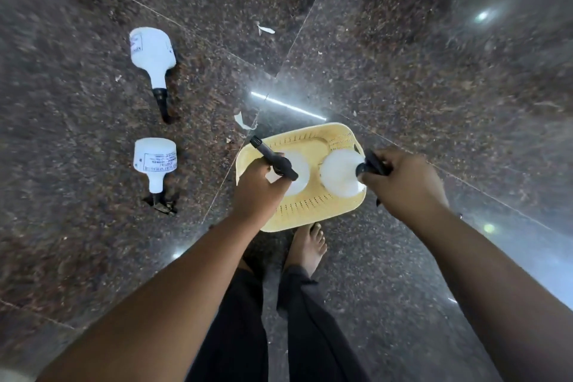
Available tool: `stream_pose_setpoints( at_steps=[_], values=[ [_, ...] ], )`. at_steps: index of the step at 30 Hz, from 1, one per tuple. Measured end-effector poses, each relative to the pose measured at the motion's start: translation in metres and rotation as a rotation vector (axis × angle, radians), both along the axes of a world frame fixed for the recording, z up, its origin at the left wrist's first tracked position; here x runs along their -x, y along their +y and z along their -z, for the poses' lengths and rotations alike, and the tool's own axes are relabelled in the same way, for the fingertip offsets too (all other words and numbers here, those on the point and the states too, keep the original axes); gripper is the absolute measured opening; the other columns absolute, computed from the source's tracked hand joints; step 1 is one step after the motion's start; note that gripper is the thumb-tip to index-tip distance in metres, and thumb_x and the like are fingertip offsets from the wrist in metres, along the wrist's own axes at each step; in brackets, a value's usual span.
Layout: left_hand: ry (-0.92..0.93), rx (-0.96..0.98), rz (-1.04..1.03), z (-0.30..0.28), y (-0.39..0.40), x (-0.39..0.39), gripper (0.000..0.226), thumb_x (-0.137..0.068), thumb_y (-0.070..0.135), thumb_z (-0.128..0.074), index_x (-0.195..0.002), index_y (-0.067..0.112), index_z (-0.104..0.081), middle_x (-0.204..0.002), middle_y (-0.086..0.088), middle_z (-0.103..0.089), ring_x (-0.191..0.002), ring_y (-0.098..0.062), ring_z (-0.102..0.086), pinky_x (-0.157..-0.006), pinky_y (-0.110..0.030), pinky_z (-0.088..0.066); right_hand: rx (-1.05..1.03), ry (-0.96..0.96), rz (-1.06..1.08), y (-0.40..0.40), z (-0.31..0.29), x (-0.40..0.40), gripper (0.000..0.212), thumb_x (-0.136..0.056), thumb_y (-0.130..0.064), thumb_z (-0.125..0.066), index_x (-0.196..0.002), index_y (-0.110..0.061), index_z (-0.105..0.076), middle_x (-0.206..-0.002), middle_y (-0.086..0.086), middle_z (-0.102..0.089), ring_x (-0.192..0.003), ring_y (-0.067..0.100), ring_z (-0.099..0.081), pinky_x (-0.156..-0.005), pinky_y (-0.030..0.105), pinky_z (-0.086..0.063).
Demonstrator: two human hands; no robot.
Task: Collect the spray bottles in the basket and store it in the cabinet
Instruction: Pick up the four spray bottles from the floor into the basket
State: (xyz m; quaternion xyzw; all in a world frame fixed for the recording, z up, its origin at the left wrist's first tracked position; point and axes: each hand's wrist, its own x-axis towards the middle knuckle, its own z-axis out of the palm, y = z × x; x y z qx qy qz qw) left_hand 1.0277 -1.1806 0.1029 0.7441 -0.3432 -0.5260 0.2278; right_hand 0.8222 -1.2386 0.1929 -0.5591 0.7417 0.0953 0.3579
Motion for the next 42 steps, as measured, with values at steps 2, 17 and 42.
stream_pose_setpoints(
  at_steps=[2,17,42],
  values=[
    [-0.027,-0.020,0.041,0.018,0.001,0.001,0.034,-0.078,0.027,-0.073,-0.111,0.021,-0.067,-0.118,0.001,-0.069,-0.111,-0.014,-0.063,-0.097,-0.033,-0.049,-0.031,0.003,-0.059,0.001,0.024,-0.002,0.031,-0.079,-0.040,-0.061,-0.109,-0.034,-0.064,-0.081,0.002,-0.071,-0.074,0.027,-0.067,-0.060,0.029,-0.049],
    [-0.050,0.062,0.110,0.096,-0.017,0.020,0.024,-0.081,0.009,-0.066,-0.103,0.016,-0.069,-0.121,-0.002,-0.066,-0.114,-0.020,-0.060,-0.099,-0.035,-0.047,-0.030,0.153,-0.376,-0.027,0.120,-0.022,0.030,-0.094,-0.036,-0.043,-0.121,-0.032,-0.055,-0.103,0.013,-0.068,-0.092,0.037,-0.063,-0.067,0.032,-0.040],
    [-0.303,-0.328,-0.118,0.046,0.083,-0.204,0.074,-0.083,0.044,-0.051,-0.147,0.018,-0.026,-0.148,-0.009,-0.044,-0.130,-0.031,-0.048,-0.104,-0.049,-0.043,0.260,0.029,-1.107,-0.055,0.104,-0.278,0.050,-0.088,-0.020,-0.053,-0.136,-0.015,-0.044,-0.132,0.013,-0.057,-0.120,0.033,-0.052,-0.095,0.041,-0.041]
  ],
)
